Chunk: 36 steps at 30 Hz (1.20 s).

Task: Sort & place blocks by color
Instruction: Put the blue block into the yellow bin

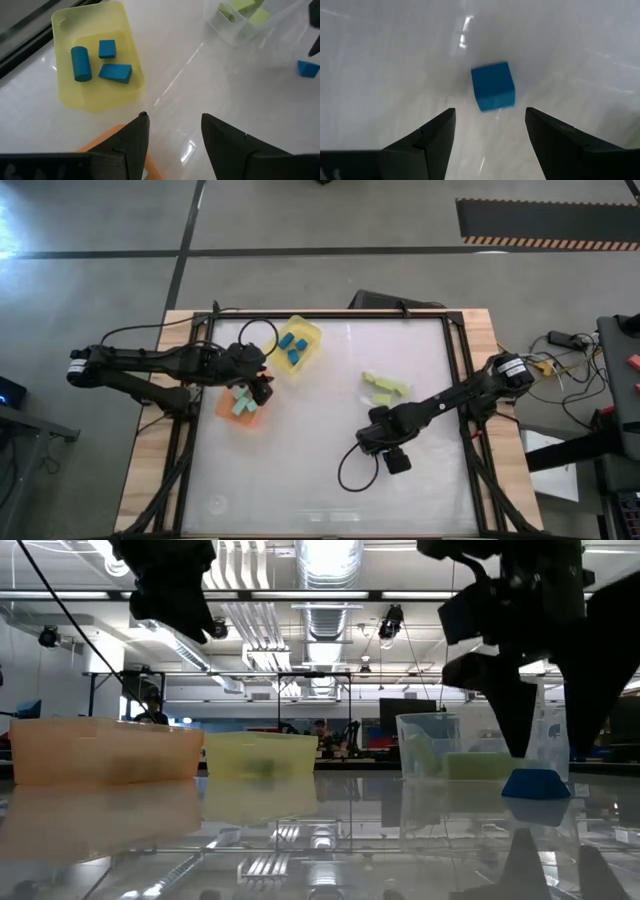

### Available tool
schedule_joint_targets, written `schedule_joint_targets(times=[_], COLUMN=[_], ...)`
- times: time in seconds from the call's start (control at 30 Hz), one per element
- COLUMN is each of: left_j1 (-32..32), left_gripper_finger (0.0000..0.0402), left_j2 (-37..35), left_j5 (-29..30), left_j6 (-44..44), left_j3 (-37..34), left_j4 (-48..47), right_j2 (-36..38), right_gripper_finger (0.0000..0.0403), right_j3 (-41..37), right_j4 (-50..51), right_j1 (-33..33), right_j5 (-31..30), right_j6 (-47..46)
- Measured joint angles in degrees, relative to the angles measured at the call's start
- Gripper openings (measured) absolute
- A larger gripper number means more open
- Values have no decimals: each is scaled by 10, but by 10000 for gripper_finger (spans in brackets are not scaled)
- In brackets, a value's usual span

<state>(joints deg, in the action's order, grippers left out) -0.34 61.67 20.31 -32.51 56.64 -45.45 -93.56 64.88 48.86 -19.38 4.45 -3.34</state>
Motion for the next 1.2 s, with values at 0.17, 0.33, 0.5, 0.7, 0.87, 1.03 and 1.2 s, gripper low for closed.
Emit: schedule_joint_targets(times=[0.17,0.33,0.5,0.7,0.87,1.03,1.2], left_j1=[0,0,0,0,0,0,0], left_gripper_finger=[164,164,164,164,164,164,164], left_j2=[2,2,2,2,2,2,2], left_j5=[9,13,13,15,15,17,17], left_j6=[-1,-1,-1,-1,-1,-1,-2], left_j3=[0,0,0,0,0,0,0], left_j4=[3,11,33,51,57,65,79], right_j2=[-3,-3,-3,-3,-3,-3,2], right_gripper_finger=[231,231,230,211,165,122,123], right_j3=[-38,-65,-82,-88,-89,-89,-88], right_j4=[-50,-98,-126,-147,-149,-151,-143], right_j1=[0,2,3,3,3,3,8], right_j5=[0,-2,-9,-15,-16,-15,-11], right_j6=[4,-6,-10,-5,-5,-5,-11])
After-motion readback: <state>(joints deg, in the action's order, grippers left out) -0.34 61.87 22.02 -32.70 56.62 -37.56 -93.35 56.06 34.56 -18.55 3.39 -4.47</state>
